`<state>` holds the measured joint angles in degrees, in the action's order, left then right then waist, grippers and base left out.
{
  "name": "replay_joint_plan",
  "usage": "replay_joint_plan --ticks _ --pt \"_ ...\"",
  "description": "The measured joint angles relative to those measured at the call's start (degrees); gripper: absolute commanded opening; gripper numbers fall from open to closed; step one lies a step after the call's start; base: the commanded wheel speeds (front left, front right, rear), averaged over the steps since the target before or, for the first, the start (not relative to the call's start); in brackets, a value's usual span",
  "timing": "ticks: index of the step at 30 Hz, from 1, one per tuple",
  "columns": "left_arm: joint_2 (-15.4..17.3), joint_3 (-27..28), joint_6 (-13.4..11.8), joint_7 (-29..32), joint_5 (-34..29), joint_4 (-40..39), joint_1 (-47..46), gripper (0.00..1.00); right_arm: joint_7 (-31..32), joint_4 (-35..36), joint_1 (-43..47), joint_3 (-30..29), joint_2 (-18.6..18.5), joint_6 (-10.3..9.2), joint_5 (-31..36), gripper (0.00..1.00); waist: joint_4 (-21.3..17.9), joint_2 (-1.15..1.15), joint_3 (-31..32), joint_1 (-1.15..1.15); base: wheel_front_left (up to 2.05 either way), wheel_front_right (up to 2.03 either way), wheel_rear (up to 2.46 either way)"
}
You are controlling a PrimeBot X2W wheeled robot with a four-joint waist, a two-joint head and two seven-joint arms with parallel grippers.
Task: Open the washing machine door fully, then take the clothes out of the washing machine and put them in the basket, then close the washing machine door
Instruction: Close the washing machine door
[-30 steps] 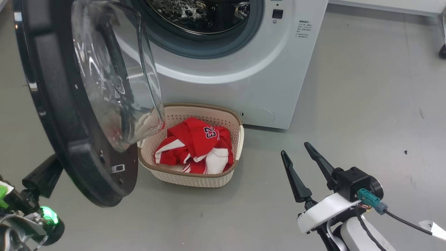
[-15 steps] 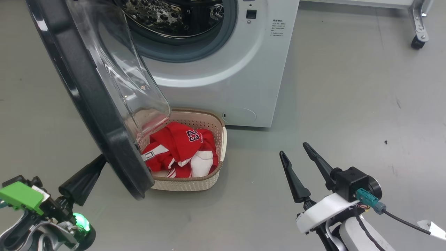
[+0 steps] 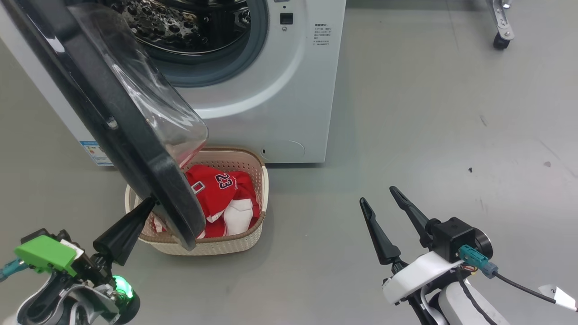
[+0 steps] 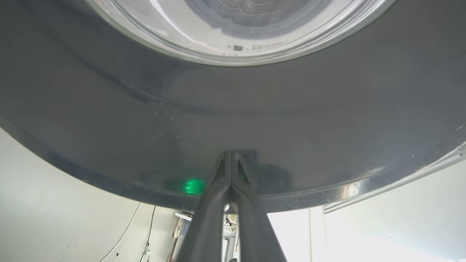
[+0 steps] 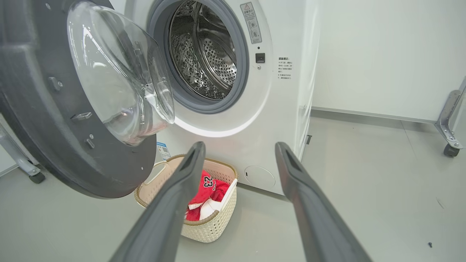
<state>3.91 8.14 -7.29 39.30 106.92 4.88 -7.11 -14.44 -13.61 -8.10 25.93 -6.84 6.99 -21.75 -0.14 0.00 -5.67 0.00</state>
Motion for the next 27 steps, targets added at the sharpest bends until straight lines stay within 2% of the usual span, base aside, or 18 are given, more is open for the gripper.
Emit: replay_joint_plan --ticks 27 --pt "-1.5 -0.8 0.0 -11.7 1.4 1.7 -6.1 0.0 0.0 0.3 -1.8 -0.6 0.1 0.0 -0.4 1.0 -10.2 0.0 -3.3 0.0 0.0 0.0 0.0"
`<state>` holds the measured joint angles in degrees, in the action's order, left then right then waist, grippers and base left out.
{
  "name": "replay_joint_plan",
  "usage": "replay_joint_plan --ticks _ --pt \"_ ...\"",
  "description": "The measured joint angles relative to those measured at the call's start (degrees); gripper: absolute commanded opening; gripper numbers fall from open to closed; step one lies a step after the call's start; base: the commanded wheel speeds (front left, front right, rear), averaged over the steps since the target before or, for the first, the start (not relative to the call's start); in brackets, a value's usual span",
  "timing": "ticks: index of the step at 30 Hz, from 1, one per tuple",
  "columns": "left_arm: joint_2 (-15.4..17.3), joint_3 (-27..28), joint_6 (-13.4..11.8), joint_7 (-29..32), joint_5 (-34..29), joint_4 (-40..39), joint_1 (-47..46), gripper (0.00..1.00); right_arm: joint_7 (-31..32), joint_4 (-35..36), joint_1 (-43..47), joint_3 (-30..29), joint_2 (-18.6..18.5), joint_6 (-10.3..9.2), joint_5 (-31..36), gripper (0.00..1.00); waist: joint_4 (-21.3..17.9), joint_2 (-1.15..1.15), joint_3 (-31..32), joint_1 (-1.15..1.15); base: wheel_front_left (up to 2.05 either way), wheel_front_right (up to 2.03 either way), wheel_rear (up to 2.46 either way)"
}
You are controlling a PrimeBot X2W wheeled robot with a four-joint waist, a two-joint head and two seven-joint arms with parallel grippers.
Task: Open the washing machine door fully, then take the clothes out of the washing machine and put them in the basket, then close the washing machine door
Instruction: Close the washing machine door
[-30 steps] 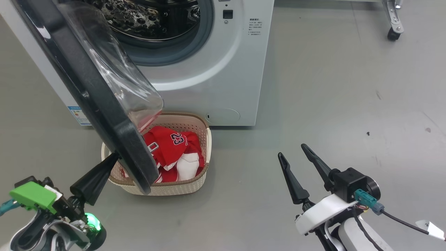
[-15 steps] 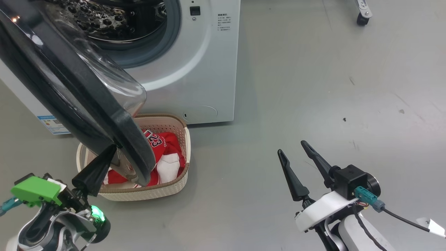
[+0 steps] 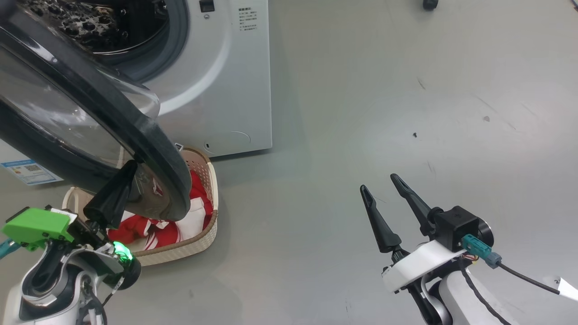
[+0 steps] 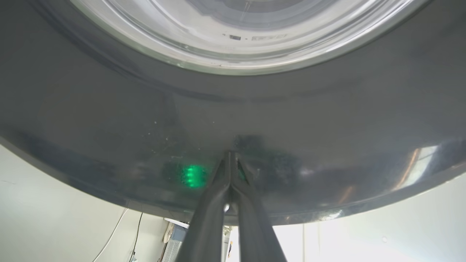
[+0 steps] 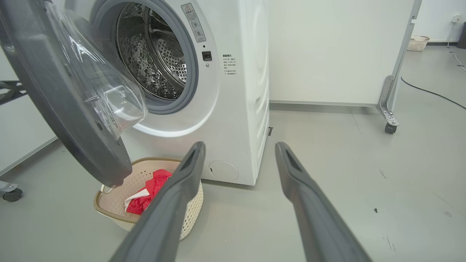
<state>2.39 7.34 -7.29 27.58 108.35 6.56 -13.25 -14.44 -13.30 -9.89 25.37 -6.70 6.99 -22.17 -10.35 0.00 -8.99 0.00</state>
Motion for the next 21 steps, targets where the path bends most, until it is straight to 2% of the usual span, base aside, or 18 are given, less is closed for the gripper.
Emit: replay_joint_plan --ticks 14,21 --pt "-0.3 0.1 0.0 -8.1 -0.7 2.1 -5.6 0.0 0.0 0.5 -0.7 -0.6 0.6 0.0 0.0 1.0 -5.9 0.0 -2.5 0.0 0.0 0.0 0.0" --pt "-0.5 0.7 0.1 -13.2 -2.9 3.4 -9.5 0.0 0.0 0.9 -1.4 -0.9 1.0 0.0 -0.6 1.0 -8.4 0.0 -4.2 0.0 0.0 0.0 0.0"
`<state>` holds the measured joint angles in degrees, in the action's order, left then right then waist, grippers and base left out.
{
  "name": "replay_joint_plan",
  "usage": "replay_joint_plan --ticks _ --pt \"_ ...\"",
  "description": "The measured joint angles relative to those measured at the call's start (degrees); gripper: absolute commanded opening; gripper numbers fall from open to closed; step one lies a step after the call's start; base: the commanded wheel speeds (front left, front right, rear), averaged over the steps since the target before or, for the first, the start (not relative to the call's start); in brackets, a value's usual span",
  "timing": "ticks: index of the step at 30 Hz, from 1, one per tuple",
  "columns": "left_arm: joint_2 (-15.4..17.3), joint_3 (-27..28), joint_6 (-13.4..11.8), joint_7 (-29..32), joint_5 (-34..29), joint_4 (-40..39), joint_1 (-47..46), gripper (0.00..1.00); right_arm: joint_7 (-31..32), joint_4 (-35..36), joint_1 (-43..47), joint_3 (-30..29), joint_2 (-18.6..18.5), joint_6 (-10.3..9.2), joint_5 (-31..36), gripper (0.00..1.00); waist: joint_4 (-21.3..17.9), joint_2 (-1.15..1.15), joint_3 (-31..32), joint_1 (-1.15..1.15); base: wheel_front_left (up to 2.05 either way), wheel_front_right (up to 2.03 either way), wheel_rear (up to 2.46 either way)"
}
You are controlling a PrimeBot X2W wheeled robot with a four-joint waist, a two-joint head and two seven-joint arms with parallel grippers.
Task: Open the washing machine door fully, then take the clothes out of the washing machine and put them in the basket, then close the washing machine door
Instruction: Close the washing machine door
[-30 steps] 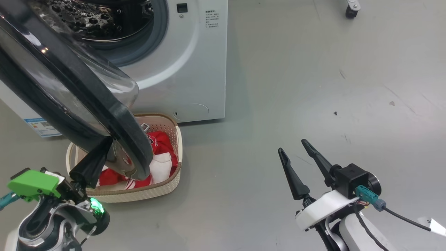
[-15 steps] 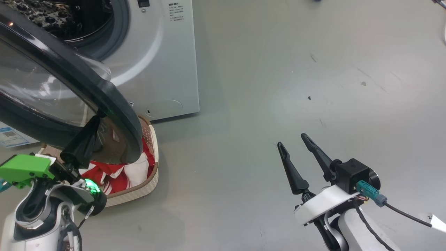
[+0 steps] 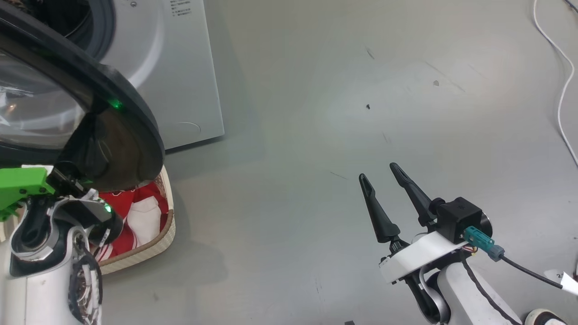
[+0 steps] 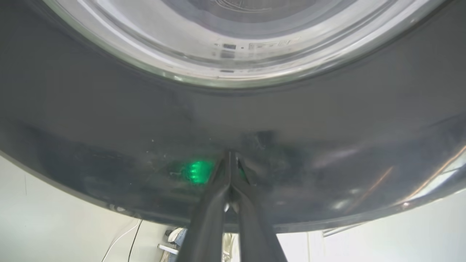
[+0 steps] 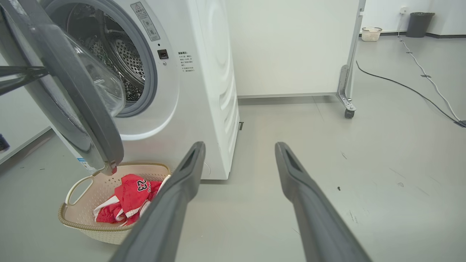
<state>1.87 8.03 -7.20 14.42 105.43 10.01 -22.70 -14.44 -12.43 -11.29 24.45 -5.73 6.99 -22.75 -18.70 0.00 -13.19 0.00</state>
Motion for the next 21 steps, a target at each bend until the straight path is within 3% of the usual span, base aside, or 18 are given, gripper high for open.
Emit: replay_joint_plan --ticks 15,21 --pt "-0.1 1.5 0.8 -8.8 -1.1 4.4 -8.1 0.0 0.0 0.4 -1.2 -0.5 1.2 0.0 -1.4 1.0 -5.8 0.0 -4.0 0.0 0.0 0.0 0.0" --pt "-0.2 -1.4 1.9 -9.0 -1.2 7.6 -9.7 0.0 0.0 0.4 -1.2 -3.4 1.2 0.0 -1.4 1.0 -6.1 0.0 -4.7 0.0 0.0 0.0 0.0"
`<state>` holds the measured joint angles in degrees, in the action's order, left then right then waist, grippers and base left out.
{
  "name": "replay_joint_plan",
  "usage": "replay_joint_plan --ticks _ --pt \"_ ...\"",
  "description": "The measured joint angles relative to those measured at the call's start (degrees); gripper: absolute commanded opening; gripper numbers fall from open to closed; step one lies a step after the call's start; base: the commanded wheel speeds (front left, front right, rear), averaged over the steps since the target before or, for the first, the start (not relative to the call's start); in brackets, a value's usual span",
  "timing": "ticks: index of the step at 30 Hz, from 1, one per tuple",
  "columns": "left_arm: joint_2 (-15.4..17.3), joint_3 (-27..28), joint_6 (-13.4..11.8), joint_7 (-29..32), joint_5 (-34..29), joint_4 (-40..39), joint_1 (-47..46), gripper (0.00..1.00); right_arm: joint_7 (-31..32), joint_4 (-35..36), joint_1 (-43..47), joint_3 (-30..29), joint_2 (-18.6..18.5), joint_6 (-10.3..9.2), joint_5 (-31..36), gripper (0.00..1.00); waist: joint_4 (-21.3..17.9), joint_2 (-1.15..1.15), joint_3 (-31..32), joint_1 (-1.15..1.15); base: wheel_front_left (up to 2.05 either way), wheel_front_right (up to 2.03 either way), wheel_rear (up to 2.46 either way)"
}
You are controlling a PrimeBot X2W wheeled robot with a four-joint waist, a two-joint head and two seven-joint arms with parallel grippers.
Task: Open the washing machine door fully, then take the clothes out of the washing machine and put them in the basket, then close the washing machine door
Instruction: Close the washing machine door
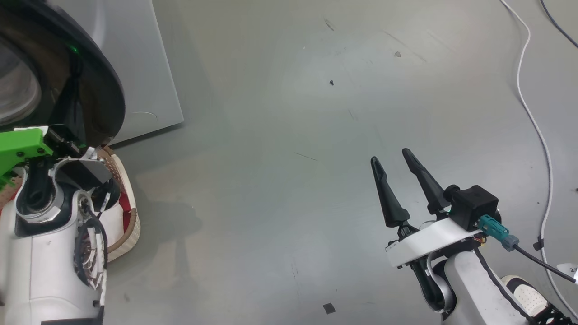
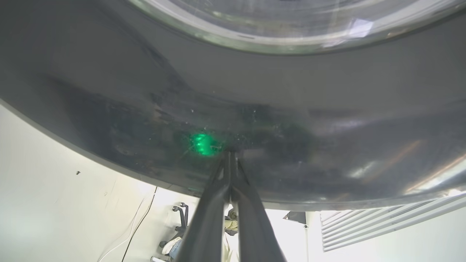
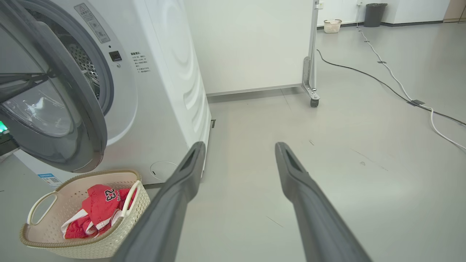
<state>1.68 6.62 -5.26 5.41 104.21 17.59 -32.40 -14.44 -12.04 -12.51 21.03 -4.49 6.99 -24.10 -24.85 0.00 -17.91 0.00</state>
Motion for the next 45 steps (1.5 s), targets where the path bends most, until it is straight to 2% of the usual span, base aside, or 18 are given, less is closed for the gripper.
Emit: replay_joint_plan --ticks 6,9,13,22,29,35,45 --pt "-0.1 -3.3 1.8 0.6 -0.1 2.4 -0.2 0.0 0.0 0.1 0.0 -0.3 0.0 0.0 0.1 1.0 1.9 0.0 0.5 0.0 0.0 0.0 0.0" --pt "-0.1 -5.1 2.6 1.2 -2.5 2.8 -0.2 0.0 0.0 0.1 0.0 -0.5 -0.1 0.0 0.4 1.0 2.7 0.0 0.8 0.0 0.0 0.0 0.0" --pt "1.3 -12.0 4.1 3.4 -10.4 4.1 0.7 0.0 0.0 0.1 0.0 -0.6 -0.6 0.0 0.6 1.0 4.6 0.0 1.7 0.0 0.0 0.0 0.0" --pt "9.2 -25.0 7.0 4.3 -28.7 7.6 7.6 0.0 0.0 0.0 0.1 -3.5 -1.6 0.0 0.9 1.0 9.8 0.0 4.5 0.0 0.0 0.0 0.0" --pt "12.8 -30.7 8.6 -0.4 -40.2 7.8 10.3 0.0 0.0 -0.1 1.0 -6.3 -2.9 0.0 1.1 1.0 14.3 0.0 7.1 0.0 0.0 0.0 0.0" --pt "14.2 -31.3 8.5 -7.1 -46.2 7.3 11.9 0.0 0.0 -0.2 2.8 -7.4 -2.9 0.0 1.6 1.0 18.0 0.0 9.6 0.0 0.0 0.0 0.0" --pt "15.0 -30.8 4.8 -18.8 -54.0 5.0 15.9 0.0 0.0 -0.2 5.0 -7.3 -2.6 0.0 2.1 1.0 23.2 0.0 13.0 0.0 0.0 0.0 0.0"
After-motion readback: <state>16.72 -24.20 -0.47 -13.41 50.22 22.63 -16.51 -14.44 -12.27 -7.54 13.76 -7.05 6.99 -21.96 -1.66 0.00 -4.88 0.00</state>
